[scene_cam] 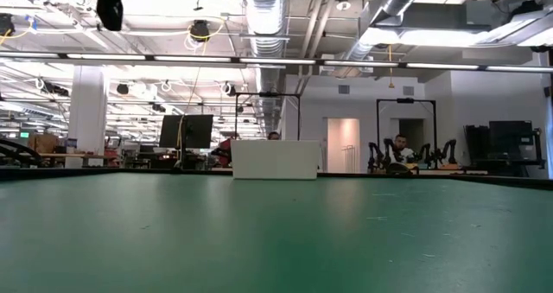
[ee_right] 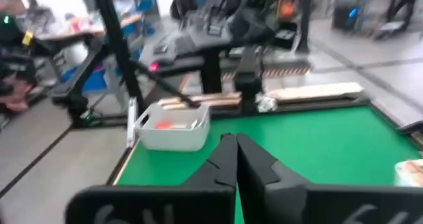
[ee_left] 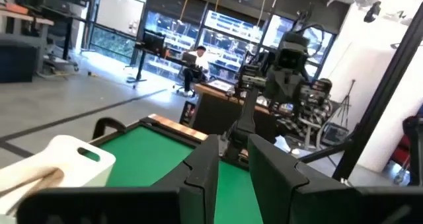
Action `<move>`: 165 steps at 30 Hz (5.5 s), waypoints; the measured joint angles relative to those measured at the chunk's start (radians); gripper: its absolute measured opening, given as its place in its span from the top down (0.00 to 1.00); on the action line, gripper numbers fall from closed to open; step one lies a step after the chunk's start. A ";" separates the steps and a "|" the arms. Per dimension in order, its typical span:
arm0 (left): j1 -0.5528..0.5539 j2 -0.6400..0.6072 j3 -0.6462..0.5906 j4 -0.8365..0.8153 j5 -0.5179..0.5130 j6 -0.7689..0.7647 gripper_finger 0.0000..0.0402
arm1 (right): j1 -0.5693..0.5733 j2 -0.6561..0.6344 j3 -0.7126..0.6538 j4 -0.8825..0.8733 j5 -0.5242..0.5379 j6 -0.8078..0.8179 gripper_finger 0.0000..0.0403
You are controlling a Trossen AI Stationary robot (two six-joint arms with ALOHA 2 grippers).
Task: Sort silverware by color (type)
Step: Return to Home Position
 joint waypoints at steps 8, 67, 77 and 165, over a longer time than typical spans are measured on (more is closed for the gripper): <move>-0.015 -0.069 -0.110 0.059 0.013 0.011 0.92 | -0.037 -0.235 -0.347 0.387 0.001 0.012 0.95; 0.015 -0.383 -0.416 -0.023 0.203 0.100 1.00 | -0.101 -0.987 -0.849 0.195 -0.083 0.048 0.96; 0.048 -0.376 -0.417 -0.036 0.234 0.018 1.00 | -0.102 -0.987 -0.849 0.103 -0.082 0.066 0.91; 0.048 -0.376 -0.418 -0.030 0.202 0.002 1.00 | -0.102 -0.981 -0.850 -0.010 -0.080 0.059 0.91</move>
